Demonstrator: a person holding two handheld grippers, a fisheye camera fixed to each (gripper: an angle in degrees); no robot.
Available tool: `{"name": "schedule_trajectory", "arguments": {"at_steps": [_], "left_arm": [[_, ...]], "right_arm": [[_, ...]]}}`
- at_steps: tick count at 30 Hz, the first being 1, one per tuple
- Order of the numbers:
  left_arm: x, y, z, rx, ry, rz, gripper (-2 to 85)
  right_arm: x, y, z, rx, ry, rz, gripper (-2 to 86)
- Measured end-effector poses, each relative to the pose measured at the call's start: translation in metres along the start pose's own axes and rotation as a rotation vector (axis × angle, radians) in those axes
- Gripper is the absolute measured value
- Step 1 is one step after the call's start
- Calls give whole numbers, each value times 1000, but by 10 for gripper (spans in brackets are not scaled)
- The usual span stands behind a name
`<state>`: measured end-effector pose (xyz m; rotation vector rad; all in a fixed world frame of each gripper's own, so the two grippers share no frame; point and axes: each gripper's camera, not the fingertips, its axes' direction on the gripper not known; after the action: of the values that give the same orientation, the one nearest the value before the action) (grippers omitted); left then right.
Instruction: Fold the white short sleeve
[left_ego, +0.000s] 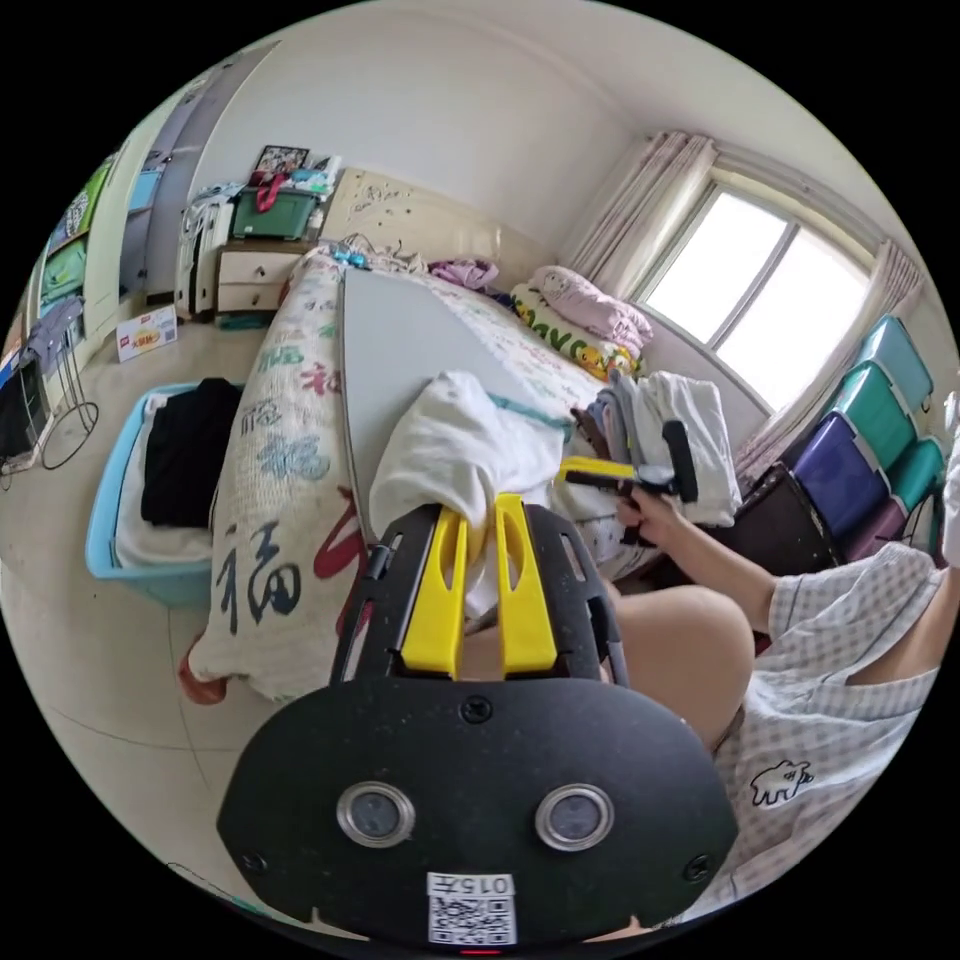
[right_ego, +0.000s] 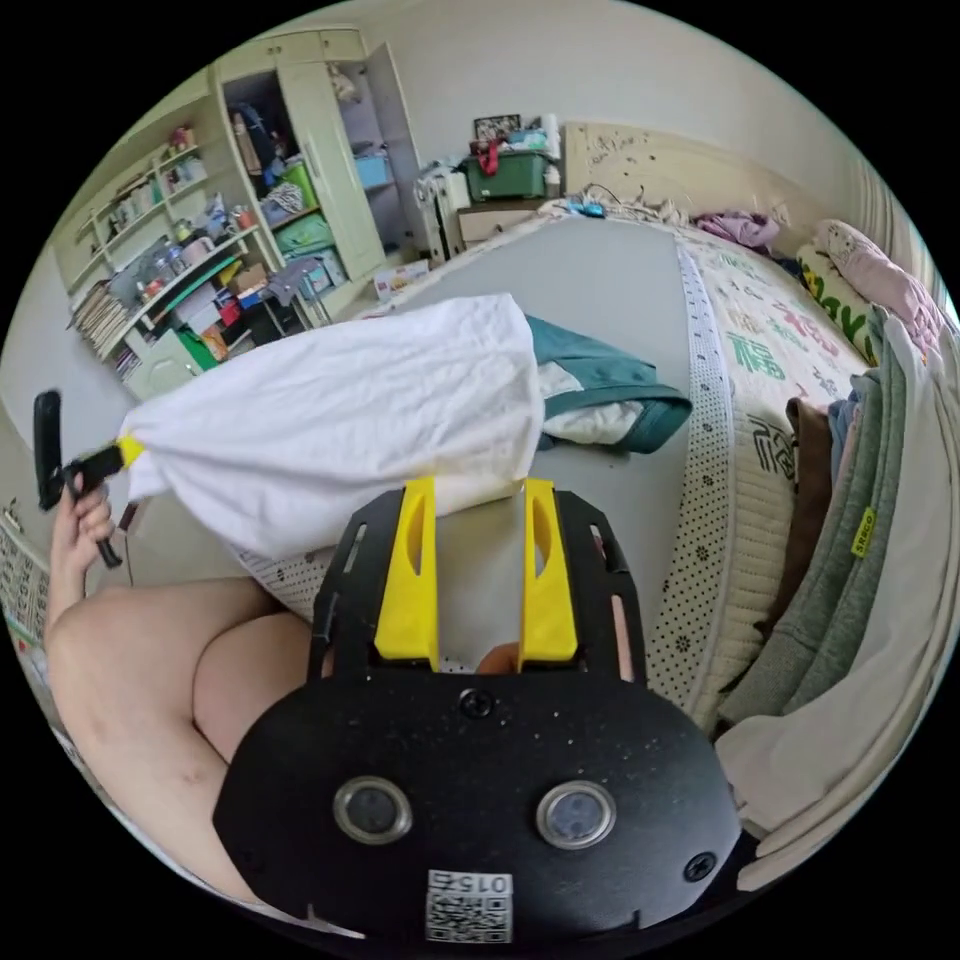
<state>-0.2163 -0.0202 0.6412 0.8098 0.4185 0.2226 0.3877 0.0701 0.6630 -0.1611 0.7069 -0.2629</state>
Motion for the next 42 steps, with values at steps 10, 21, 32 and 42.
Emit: {"name": "schedule_trajectory", "arguments": {"at_steps": [10,21,32,42], "left_arm": [[11,6,-71,121,-177,73,76],[10,-48,-23,154,199,113,24],[-47,-49,-60,107,-199,-57,11],[39,-160,-41,131,-411,275,99]], "right_arm": [[42,-45,-66,349,-447,53,-6],[11,-55,-62,314,-844,-218,-7],[169,3,-51,307,-682,19,-4],[269,49,-51,488,-560,251,-4]]}}
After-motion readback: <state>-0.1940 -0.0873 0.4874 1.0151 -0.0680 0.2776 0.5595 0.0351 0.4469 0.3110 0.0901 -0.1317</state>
